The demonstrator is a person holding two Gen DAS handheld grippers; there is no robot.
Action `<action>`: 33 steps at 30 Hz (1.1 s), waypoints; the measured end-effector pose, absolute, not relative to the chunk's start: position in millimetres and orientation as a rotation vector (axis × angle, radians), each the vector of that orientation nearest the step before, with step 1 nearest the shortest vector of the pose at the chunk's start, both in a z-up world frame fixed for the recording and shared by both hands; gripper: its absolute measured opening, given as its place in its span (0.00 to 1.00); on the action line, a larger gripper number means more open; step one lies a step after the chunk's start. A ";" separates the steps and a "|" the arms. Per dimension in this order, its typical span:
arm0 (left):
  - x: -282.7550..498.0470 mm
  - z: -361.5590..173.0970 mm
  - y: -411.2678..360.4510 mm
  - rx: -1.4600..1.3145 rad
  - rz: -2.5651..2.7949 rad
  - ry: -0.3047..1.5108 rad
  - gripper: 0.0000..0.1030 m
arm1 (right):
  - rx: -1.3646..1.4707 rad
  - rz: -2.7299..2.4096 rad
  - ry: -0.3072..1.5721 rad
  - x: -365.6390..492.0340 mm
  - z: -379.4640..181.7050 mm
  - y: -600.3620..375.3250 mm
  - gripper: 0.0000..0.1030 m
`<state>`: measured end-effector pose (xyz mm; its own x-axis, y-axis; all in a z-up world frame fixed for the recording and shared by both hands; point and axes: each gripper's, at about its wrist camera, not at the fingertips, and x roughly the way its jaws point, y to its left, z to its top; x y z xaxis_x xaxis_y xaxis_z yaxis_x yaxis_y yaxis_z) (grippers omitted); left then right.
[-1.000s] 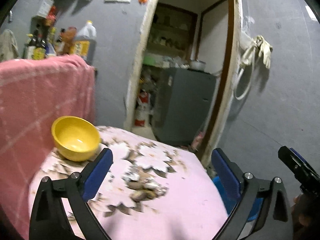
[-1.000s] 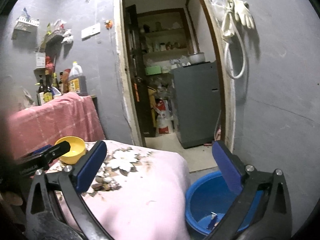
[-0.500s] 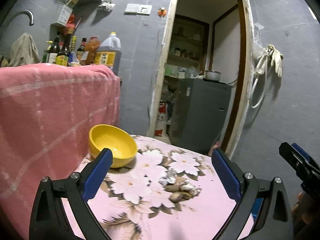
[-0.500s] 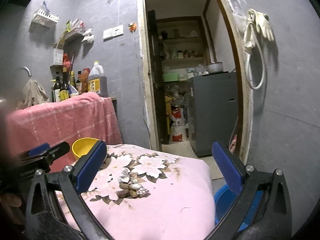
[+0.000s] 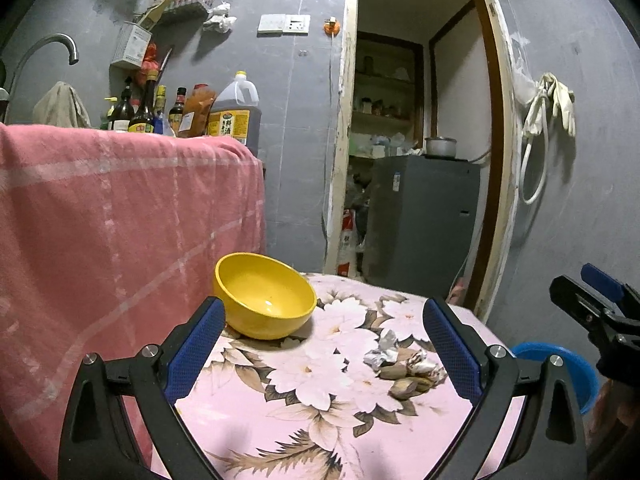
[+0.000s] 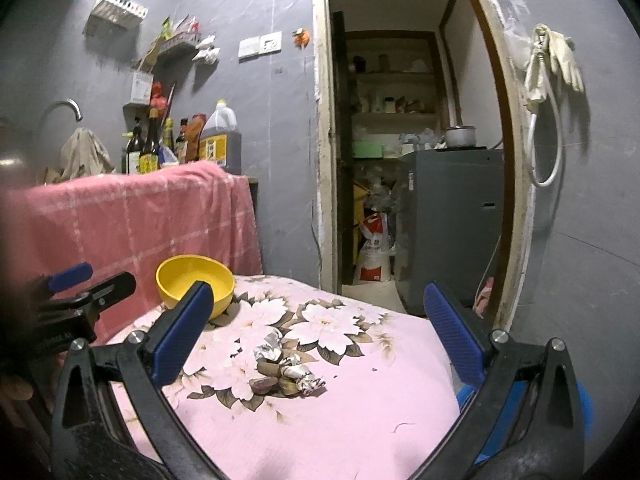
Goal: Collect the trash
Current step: 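Move both tools back over the table toward the foil balls, then grasp the brown lump with the left tool while the right tool grasps the foil wrapper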
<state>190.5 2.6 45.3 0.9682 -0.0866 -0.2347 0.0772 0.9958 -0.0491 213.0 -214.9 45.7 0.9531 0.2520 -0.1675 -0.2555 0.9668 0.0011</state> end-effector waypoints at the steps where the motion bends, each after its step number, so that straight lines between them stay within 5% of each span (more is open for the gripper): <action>1: 193.0 42.6 2.1 -0.034 -0.082 0.247 0.94 | -0.027 0.260 0.176 216.0 43.2 -213.9 1.00; 22: 254.5 -3.9 -16.0 -0.005 -0.185 0.524 0.92 | -0.079 0.331 0.524 301.6 -14.1 -218.1 0.94; 33: 285.6 -28.9 -37.9 0.004 -0.297 0.729 0.56 | -0.051 0.405 0.675 332.9 -36.1 -209.2 0.67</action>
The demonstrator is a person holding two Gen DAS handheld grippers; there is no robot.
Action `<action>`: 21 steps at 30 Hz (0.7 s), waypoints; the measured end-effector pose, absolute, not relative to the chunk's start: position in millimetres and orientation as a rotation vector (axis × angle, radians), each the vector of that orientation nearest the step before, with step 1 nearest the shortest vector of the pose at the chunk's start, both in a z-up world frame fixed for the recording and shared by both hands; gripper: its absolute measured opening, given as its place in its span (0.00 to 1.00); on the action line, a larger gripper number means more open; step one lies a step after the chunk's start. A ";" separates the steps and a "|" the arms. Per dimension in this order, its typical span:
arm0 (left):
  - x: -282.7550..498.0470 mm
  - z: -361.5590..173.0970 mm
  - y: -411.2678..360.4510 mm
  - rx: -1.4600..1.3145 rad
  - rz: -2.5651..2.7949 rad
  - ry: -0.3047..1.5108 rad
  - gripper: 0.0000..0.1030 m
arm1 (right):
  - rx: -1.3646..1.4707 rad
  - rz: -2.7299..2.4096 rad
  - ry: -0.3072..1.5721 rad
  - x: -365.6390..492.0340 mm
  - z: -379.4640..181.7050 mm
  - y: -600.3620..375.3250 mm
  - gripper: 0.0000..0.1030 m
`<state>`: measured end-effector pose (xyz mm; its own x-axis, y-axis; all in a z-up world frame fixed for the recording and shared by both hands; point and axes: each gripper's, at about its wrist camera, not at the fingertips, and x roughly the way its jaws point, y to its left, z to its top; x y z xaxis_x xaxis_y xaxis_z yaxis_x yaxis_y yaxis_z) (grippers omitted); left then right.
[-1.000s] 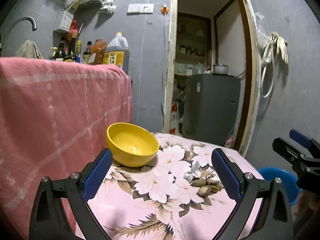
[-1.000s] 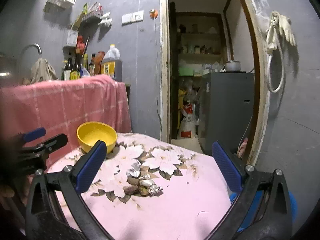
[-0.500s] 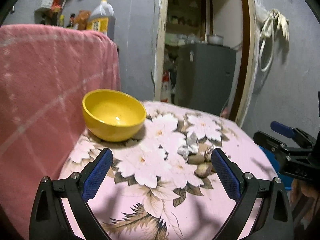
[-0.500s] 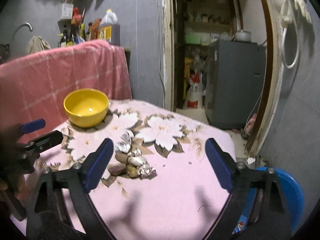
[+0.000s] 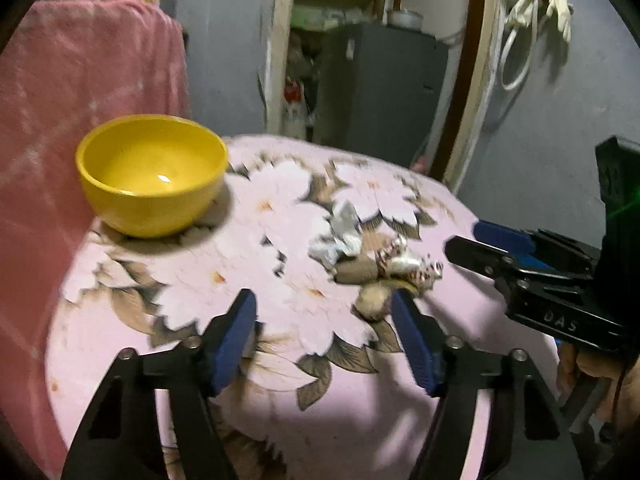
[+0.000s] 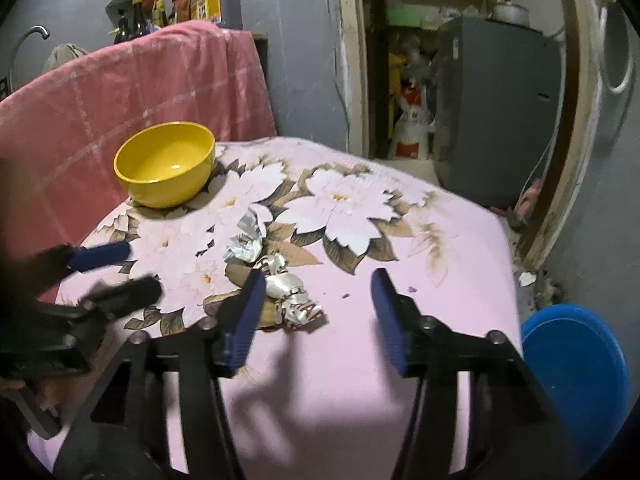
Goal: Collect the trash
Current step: 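Grasp the brown lump with the left tool while the right tool grasps the foil wrapper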
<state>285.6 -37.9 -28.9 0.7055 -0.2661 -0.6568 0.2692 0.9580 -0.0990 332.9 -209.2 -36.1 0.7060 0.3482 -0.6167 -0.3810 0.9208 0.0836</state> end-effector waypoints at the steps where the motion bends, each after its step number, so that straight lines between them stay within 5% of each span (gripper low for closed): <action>1: 288.8 -30.8 -39.7 -0.001 -0.312 0.750 0.52 | -0.055 0.413 0.689 335.8 -38.4 -207.9 0.64; 21: 320.3 -47.1 -59.1 -0.045 -0.399 0.910 0.20 | -0.006 0.484 0.808 358.3 -58.6 -204.8 0.59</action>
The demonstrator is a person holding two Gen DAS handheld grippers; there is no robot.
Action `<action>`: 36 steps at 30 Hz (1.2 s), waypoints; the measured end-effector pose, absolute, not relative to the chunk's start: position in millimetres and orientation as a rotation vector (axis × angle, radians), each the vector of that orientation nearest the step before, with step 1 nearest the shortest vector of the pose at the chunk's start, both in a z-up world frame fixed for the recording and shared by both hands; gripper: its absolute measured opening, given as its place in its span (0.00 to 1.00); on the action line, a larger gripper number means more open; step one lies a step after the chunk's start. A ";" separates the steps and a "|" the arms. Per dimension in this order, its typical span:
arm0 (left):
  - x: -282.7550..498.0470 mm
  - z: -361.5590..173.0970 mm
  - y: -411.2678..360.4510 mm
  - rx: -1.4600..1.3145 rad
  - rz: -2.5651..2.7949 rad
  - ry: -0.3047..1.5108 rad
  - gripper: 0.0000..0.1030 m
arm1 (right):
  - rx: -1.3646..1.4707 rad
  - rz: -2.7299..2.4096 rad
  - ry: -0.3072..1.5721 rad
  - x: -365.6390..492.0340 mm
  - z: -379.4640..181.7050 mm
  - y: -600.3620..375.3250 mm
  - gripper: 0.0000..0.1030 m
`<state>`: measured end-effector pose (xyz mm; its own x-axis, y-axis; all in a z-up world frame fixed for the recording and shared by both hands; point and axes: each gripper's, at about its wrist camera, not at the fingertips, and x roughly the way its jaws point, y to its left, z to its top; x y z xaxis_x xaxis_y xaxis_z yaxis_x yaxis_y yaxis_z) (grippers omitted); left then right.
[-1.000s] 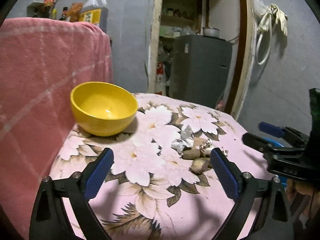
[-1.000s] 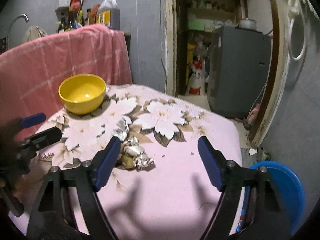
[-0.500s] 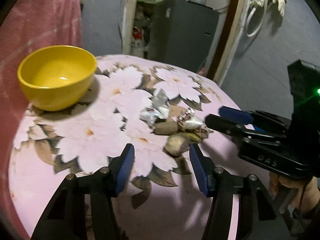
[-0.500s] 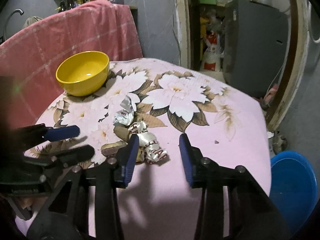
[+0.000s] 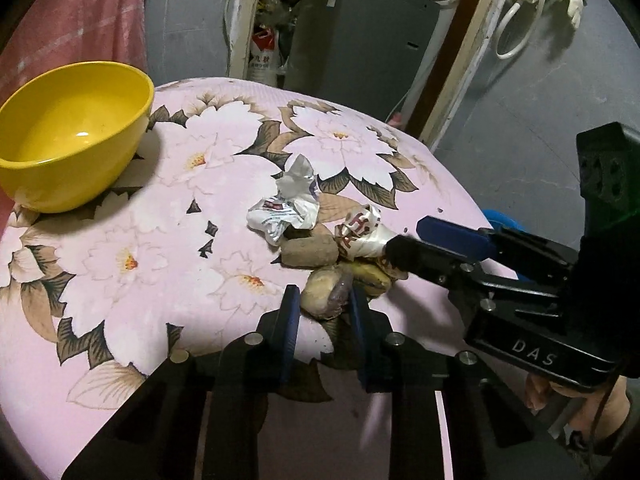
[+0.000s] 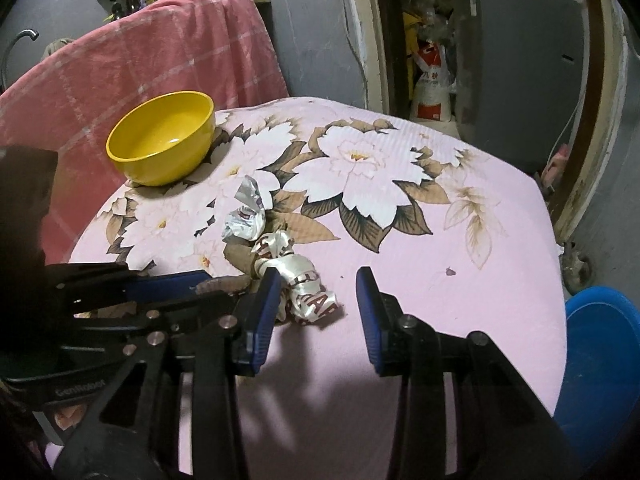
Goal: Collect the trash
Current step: 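Grasp the brown lump with the left tool while the right tool grasps the foil wrapper, then lift both held items and carry them over the blue basin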
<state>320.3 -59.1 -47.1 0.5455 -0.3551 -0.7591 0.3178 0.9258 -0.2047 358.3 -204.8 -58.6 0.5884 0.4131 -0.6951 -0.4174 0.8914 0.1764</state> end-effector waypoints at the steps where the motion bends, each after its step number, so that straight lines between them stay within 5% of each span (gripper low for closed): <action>1: 318.6 -45.7 -57.2 -0.044 -0.386 0.903 0.20 | -0.008 0.490 0.817 359.4 -60.1 -203.4 0.59; 8: 308.8 -37.2 -37.4 -0.071 -0.317 0.868 0.20 | -0.059 0.516 0.857 365.5 -67.0 -188.4 0.59; 12: 304.4 -30.9 -33.7 -0.091 -0.297 0.843 0.20 | -0.056 0.514 0.865 364.3 -66.5 -188.9 0.42; 18: 289.2 -18.9 -31.8 -0.132 -0.290 0.779 0.20 | -0.044 0.498 0.823 347.6 -60.4 -196.3 0.38; 36: 240.9 71.3 -97.5 -0.167 -0.468 0.393 0.20 | 0.095 0.339 0.336 243.6 63.2 -280.3 0.39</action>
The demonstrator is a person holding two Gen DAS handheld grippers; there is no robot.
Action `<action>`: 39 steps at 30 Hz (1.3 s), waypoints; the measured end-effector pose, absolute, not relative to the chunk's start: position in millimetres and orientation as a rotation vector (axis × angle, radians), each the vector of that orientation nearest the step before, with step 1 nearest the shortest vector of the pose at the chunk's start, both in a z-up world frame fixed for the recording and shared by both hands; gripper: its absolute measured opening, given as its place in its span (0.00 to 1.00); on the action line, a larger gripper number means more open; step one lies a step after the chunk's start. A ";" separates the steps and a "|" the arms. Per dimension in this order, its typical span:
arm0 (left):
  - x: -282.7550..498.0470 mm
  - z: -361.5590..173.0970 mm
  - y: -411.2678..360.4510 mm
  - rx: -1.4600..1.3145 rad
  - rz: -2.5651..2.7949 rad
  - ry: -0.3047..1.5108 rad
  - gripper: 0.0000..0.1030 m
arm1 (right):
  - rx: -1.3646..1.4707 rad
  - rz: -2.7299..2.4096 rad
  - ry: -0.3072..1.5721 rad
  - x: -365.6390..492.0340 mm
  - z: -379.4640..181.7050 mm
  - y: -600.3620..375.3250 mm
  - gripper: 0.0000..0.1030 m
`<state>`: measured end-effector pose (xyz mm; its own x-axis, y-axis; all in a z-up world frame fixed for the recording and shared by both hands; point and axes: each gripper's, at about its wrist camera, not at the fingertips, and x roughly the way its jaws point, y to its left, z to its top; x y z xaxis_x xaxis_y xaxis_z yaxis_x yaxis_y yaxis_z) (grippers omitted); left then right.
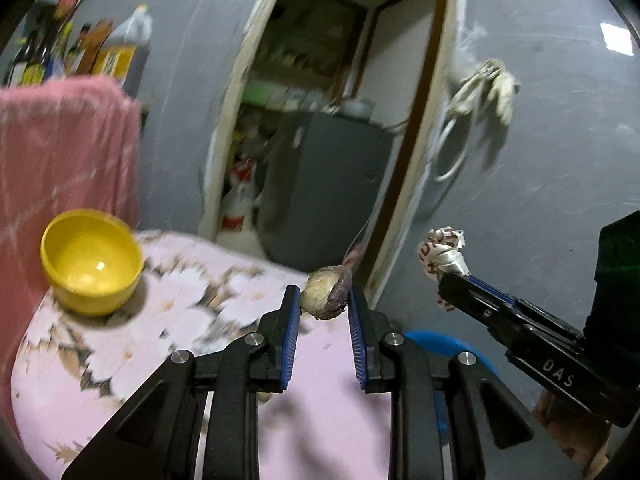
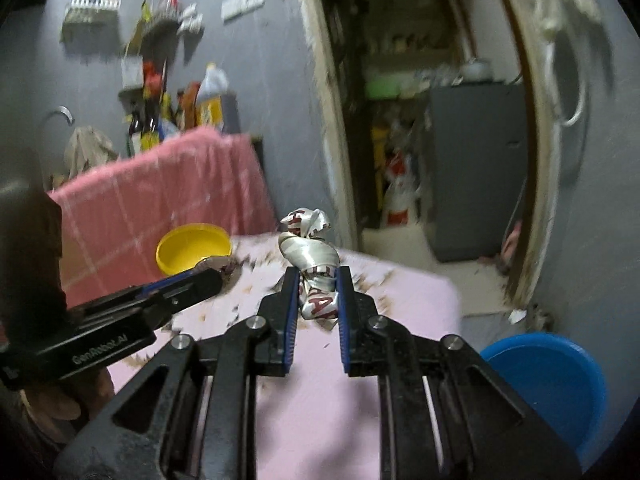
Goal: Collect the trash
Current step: 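Lift both held items and carry them over the blue basin, then open both tools to drop the items into the basin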
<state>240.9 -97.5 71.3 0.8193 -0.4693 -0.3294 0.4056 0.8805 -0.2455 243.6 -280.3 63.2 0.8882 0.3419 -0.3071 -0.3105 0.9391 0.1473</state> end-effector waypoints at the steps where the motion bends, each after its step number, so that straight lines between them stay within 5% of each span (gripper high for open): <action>1: 239.4 75.4 -102.9 -0.165 -0.478 0.377 0.20 | 0.100 0.325 0.315 238.0 68.3 -286.6 0.39; 20: 211.5 106.0 -225.2 -0.078 -0.687 0.236 0.20 | 0.118 0.043 0.183 173.7 89.6 -396.7 0.43; 39: 253.6 37.3 -312.6 0.043 -0.740 0.520 0.20 | 0.240 -0.052 0.389 201.0 14.5 -469.3 0.45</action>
<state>253.6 -312.6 37.3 0.6183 -0.6328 -0.4662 0.6534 0.7435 -0.1425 201.0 -469.3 14.5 0.9244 -0.0040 -0.3814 0.0958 0.9703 0.2222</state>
